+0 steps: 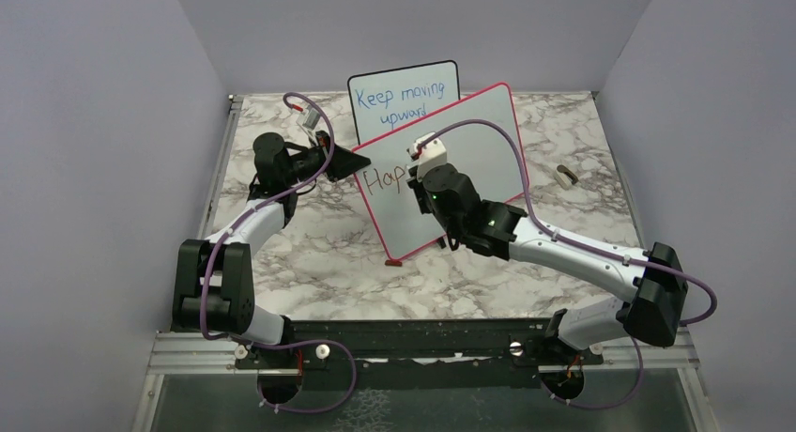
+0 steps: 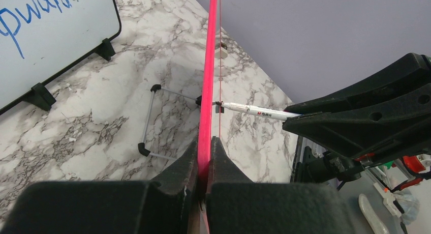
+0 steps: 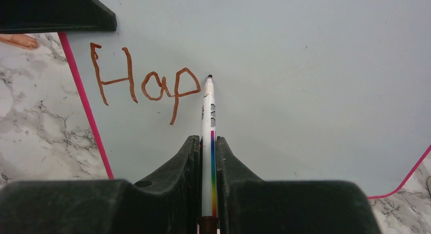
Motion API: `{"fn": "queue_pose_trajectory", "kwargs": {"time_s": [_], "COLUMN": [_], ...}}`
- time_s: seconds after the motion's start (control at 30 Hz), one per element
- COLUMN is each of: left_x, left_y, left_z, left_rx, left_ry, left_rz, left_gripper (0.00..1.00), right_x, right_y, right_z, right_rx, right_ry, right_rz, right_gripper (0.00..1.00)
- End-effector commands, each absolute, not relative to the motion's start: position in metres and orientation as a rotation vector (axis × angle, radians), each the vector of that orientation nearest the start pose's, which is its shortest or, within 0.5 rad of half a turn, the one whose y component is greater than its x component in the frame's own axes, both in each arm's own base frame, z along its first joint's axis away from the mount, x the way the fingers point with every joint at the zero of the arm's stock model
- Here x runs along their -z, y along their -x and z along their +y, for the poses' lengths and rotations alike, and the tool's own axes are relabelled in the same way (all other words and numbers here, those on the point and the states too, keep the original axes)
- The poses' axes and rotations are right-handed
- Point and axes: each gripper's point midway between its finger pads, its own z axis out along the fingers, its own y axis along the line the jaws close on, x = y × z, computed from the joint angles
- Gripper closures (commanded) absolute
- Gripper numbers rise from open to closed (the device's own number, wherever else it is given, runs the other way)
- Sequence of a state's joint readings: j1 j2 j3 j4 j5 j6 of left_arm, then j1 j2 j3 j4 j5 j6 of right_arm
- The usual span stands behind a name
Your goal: Write a sentence on the whiteboard
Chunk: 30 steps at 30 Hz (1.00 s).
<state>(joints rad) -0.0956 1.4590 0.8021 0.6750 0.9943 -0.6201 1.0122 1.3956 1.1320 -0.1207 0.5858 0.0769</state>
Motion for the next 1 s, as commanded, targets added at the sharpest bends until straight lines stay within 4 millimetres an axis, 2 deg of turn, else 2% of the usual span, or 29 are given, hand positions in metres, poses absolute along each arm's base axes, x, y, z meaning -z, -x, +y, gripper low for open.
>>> {"fn": "queue_pose_trajectory", "kwargs": {"time_s": [0.0, 0.27, 0.97], "left_x": [-0.228, -0.228, -0.228], "left_y": [-0.354, -0.354, -0.354], "left_z": [-0.197, -0.197, -0.196], "left_rx": [1.301, 1.301, 1.298], "left_ry": [-0.441, -0.440, -0.438], "left_rz": [1.703, 1.704, 1.704], "left_gripper": [1.00, 1.00, 1.00], "right_x": [-0.264, -0.263, -0.223], "right_y": [-0.309, -0.312, -0.287], "right_z": [0.309, 0.308, 0.295], "right_rx": [-0.199, -0.193, -0.187], "right_ry": [0.468, 0.466, 0.568], "right_rz": [1.784, 1.786, 1.949], "right_gripper": [0.99, 0.99, 0.99]}}
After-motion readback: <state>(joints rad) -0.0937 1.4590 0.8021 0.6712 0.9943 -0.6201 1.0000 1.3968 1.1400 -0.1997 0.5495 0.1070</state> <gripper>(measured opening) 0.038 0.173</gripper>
